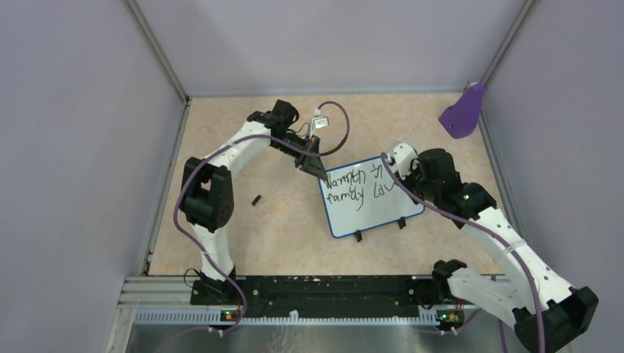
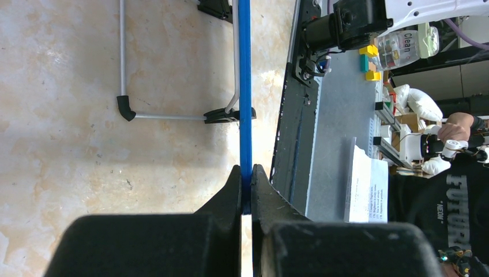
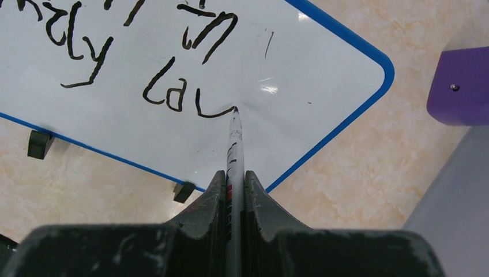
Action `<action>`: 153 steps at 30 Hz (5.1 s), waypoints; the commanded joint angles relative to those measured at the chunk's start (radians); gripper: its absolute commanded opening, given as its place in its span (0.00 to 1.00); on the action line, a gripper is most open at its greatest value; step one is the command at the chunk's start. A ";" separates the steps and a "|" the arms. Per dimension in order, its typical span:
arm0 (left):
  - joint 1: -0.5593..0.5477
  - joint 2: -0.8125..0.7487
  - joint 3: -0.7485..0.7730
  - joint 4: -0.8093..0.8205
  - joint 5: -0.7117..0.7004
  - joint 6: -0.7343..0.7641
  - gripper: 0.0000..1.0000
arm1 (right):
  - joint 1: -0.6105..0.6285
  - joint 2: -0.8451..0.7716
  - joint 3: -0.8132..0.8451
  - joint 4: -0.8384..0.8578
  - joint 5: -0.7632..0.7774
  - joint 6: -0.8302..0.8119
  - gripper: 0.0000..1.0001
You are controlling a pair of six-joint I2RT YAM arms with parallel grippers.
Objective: Write a sentence on the whiteboard
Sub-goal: Write a sentence on the whiteboard, then put down the whiteboard on the whiteboard stand, then pick up the pen cap from the center of the board.
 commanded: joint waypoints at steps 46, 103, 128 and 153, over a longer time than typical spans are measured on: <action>0.000 0.029 0.024 0.013 -0.035 0.049 0.00 | -0.011 0.024 0.012 0.021 -0.047 -0.060 0.00; 0.001 0.019 0.018 0.028 -0.049 0.036 0.00 | -0.009 0.043 0.076 -0.108 0.065 -0.125 0.00; 0.355 -0.295 0.071 -0.078 -0.346 0.122 0.77 | -0.009 0.117 0.363 -0.029 -0.471 0.118 0.00; 0.410 -0.358 -0.601 0.191 -0.742 0.335 0.69 | -0.009 0.178 0.316 0.011 -0.622 0.158 0.00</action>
